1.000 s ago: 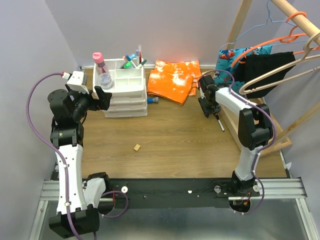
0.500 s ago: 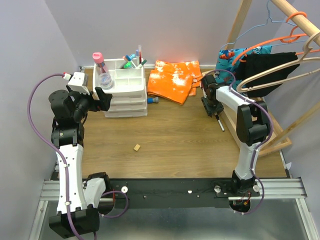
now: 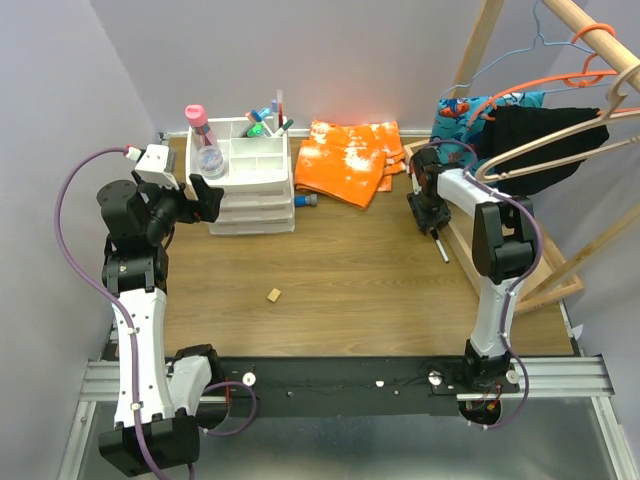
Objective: Sort the stationery into containers
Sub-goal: Pick up the pen from the center of the board.
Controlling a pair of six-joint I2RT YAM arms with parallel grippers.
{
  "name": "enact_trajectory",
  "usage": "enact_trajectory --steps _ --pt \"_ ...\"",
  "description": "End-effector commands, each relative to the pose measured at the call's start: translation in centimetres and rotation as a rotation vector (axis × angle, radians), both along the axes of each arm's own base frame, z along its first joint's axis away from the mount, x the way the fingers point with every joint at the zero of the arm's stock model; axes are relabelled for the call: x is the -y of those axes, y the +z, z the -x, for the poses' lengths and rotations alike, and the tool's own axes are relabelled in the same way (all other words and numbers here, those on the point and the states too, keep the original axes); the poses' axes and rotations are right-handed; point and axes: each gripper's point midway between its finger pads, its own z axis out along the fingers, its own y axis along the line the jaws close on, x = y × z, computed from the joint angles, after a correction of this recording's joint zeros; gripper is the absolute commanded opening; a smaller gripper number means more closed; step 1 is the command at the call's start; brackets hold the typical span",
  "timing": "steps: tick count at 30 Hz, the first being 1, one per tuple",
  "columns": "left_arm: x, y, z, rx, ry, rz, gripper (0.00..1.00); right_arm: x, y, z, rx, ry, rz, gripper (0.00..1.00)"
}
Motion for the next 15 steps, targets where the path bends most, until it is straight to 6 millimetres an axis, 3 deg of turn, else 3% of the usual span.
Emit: enact_trajectory --steps 1,4,15 --pt "-0.3 -0.2 -0.1 0.000 0.011 -0.003 0.99 -1.2 -1.6 -0.8 -0.027 0.020 -0.109 0.44" --pt "-0.5 -0.3 0.0 -0.004 0.016 -0.008 0.99 -2.3 -1.7 -0.4 -0.056 0.021 -0.170 0.31" --pt "-0.7 -0.4 -0.3 -0.003 0.022 0.009 0.99 -3.6 0.2 1.6 -0.082 0.002 -0.253 0.17"
